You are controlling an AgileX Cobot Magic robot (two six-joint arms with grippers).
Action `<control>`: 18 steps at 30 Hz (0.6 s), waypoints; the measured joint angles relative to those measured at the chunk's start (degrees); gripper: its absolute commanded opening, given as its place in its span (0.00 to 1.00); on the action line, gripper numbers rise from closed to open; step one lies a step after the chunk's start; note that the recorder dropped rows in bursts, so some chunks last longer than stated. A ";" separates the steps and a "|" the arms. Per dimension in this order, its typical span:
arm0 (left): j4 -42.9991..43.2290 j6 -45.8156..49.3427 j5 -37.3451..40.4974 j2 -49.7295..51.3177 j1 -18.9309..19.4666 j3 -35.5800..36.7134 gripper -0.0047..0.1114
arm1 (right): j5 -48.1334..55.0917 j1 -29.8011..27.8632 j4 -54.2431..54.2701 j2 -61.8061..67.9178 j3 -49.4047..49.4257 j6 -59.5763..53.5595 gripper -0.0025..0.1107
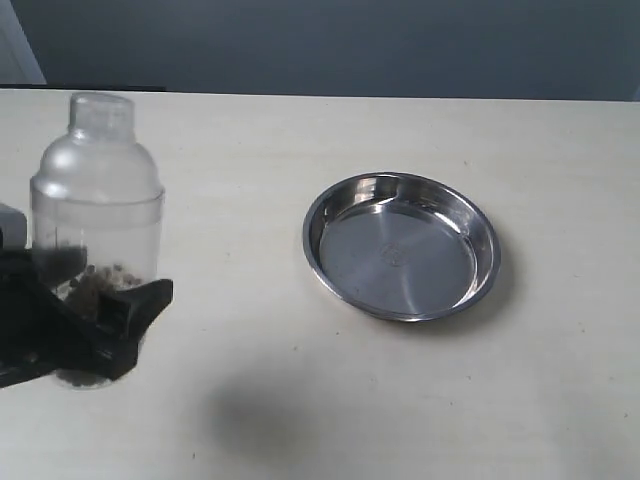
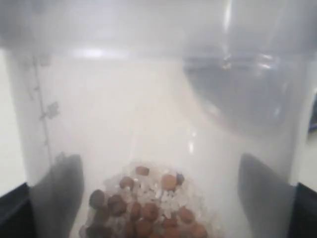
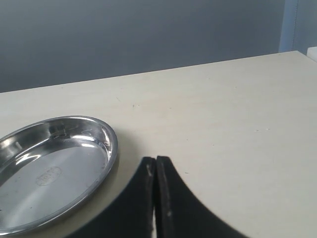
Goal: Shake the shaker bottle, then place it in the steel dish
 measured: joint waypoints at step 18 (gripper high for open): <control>22.80 -13.33 -4.43 -7.68 -2.48 -6.92 0.04 | 0.00 0.00 0.00 0.00 0.00 0.00 0.02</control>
